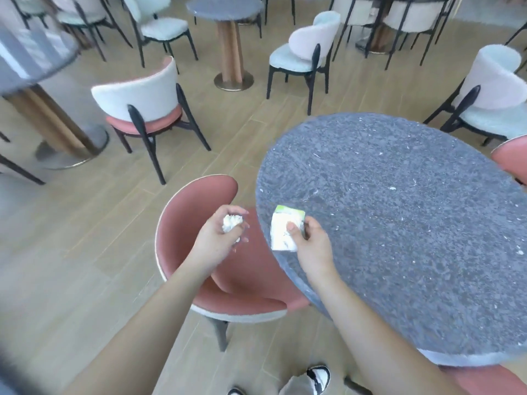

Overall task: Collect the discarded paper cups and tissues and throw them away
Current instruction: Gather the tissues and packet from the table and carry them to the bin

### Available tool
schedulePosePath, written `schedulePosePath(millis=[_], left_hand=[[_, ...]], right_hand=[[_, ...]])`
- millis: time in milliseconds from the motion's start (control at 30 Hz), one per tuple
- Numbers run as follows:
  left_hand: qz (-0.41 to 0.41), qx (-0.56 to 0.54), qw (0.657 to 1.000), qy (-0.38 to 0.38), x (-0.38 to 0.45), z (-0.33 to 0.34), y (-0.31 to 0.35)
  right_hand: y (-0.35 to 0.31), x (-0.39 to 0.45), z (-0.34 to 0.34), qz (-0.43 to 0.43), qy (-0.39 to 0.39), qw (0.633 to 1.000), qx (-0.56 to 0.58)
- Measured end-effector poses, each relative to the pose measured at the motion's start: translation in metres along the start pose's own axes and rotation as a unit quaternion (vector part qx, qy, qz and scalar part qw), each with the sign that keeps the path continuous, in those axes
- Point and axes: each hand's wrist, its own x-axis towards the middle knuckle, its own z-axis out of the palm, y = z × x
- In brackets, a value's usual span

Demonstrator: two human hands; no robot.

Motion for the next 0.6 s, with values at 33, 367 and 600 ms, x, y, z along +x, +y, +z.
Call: schedulePosePath(millis=[33,367,600], left_hand=[[-0.001,-0.007,1.0,0.012,-0.006,-0.016,-0.002],[-0.006,-0.127,0.984,0.121,-0.033,-0.131,-0.007],[-0.005,-0.109,0.967,0.228,-0.052,-0.193,-0.005]], right_hand=[[-0.006,-0.004,0.015,-0.002,-0.011,1.0,0.005],[-0.051,-0.012,0.126,-0.058,-0.14,0.988,0.016],[-0.089,0.003,0.201,-0.08,-0.244,0.966,0.039]])
